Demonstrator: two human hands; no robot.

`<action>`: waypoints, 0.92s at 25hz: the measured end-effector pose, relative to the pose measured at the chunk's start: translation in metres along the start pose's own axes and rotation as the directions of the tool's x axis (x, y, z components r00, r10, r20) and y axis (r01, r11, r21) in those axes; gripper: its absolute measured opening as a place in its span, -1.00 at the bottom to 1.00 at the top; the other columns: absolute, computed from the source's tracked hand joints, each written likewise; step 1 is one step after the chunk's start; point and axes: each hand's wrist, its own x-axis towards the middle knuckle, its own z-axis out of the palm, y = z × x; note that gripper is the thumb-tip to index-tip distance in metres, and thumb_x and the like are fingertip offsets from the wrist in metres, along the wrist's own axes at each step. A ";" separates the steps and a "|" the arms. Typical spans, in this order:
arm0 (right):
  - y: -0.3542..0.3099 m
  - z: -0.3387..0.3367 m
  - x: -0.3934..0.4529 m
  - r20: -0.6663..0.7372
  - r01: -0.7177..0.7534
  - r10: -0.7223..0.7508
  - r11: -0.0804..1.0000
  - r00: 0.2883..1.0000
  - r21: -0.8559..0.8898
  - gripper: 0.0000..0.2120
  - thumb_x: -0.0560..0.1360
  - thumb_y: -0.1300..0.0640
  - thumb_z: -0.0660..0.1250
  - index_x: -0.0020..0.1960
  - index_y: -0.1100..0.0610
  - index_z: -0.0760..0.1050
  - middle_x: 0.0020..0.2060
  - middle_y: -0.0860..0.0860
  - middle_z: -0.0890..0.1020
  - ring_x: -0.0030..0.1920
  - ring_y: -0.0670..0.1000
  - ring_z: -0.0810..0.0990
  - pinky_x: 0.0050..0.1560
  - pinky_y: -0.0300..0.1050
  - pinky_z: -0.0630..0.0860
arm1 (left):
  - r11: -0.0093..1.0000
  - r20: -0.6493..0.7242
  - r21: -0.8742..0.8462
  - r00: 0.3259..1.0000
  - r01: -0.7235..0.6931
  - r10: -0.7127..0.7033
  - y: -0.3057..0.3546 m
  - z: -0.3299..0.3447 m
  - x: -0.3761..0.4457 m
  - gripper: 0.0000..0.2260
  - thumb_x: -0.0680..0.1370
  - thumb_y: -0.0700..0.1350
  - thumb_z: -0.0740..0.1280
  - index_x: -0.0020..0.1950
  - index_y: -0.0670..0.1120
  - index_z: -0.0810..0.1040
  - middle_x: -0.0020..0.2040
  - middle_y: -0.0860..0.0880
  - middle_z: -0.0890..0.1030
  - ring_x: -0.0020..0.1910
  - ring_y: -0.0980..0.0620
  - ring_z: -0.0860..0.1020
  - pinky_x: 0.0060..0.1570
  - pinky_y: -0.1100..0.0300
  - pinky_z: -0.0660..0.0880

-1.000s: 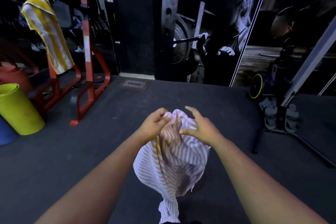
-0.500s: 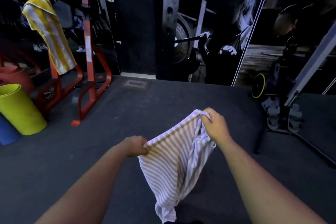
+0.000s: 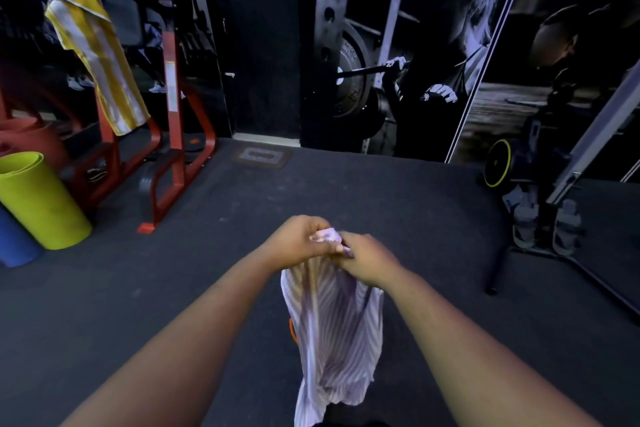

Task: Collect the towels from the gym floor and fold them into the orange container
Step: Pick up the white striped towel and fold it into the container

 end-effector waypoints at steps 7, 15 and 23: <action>0.038 -0.015 0.003 -0.186 -0.174 0.214 0.962 0.959 0.211 -0.71 0.53 0.11 0.37 -0.32 0.09 0.36 -0.39 -0.01 0.50 -0.30 0.04 0.46 -0.27 0.01 0.37 | 0.939 -0.059 0.000 0.937 0.344 -0.343 -0.077 -0.020 -0.028 -0.71 0.47 0.20 0.46 -0.22 -0.01 0.57 -0.28 0.12 0.57 -0.24 0.16 0.50 -0.10 0.10 0.41; 0.038 0.002 0.005 -0.058 -0.260 0.548 0.485 0.835 0.835 -0.70 0.43 -0.09 0.43 -0.11 0.12 0.43 -0.25 0.08 0.49 -0.24 0.06 0.47 -0.17 -0.03 0.42 | 0.514 -0.265 -0.857 0.816 0.045 -0.514 -0.043 0.031 -0.031 -0.68 0.59 0.01 0.44 -0.02 -0.28 0.59 -0.16 -0.21 0.55 -0.21 -0.09 0.48 -0.23 0.08 0.47; 0.008 0.011 0.007 -0.111 -0.111 0.428 0.463 0.897 0.880 -0.59 0.40 -0.04 0.54 -0.25 0.29 0.50 -0.32 0.11 0.48 -0.26 0.01 0.43 -0.21 -0.05 0.36 | 0.636 -0.224 -0.767 0.895 0.082 -0.385 -0.018 0.047 -0.024 -0.84 0.63 -0.11 0.39 0.03 -0.18 0.69 -0.11 -0.13 0.72 -0.13 -0.05 0.66 -0.11 0.01 0.60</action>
